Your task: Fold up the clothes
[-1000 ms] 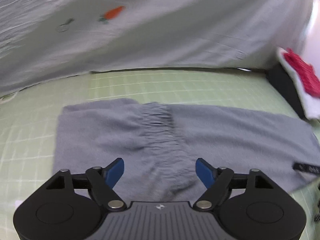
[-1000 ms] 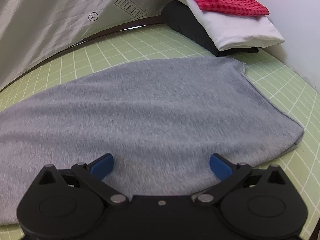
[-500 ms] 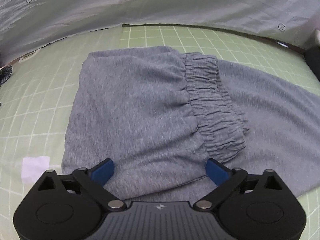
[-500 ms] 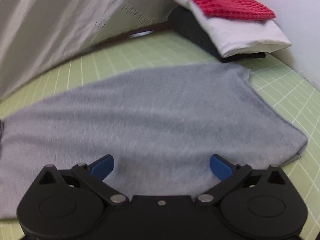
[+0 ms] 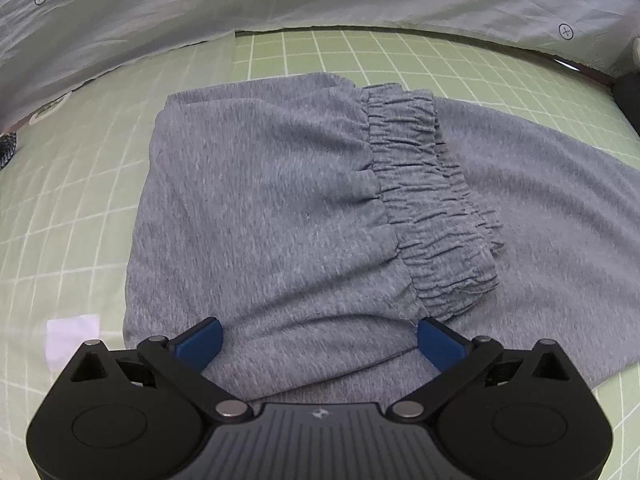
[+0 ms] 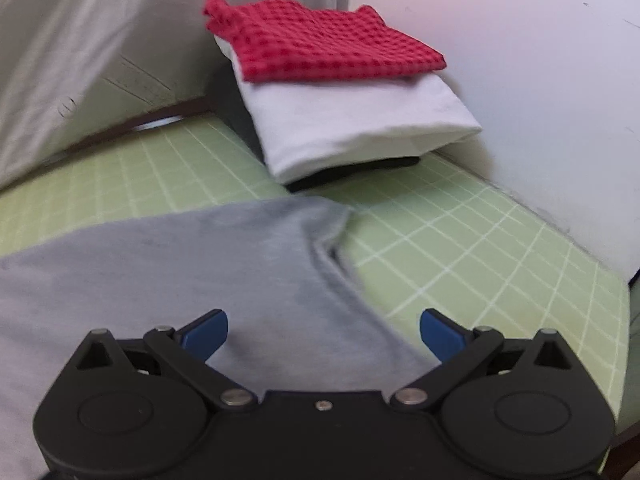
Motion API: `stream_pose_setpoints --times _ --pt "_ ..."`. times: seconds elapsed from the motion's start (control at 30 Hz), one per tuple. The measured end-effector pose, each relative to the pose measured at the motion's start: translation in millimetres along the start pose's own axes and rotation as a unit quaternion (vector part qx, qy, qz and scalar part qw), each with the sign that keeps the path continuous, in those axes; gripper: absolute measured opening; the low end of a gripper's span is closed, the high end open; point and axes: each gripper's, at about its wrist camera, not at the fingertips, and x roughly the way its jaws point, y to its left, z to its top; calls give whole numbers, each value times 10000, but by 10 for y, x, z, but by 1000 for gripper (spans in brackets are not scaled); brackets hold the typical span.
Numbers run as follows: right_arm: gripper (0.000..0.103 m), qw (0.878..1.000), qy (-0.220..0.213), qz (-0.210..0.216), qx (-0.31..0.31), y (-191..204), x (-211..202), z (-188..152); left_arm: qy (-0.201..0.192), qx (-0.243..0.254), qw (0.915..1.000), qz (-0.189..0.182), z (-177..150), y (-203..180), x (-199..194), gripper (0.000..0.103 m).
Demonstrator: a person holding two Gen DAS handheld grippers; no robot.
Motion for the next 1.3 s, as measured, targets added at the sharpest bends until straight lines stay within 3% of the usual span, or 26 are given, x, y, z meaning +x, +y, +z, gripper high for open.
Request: stream_pose_setpoints --times 0.4,0.97,1.07,1.1,1.13,1.2,1.3 --pt "103 9976 310 439 438 -160 270 12 103 -29 9999 8 28 -5 13 103" --pt "103 9962 457 694 253 -164 277 59 13 -54 10000 -2 15 6 3 103" --pt "89 9953 417 863 148 -161 238 66 -22 -52 10000 -2 7 4 -2 103" --pt "74 9946 405 955 84 -150 209 78 -32 -51 10000 -3 3 4 -3 103" --pt "46 9937 391 1047 67 -141 179 89 -39 -50 10000 -4 0 5 -3 103" --pt "15 9914 440 1219 194 -137 147 109 -53 -50 10000 -6 -5 5 -6 103" --pt "13 9898 545 1248 415 -137 137 132 -84 -49 10000 -8 -16 3 -10 103"
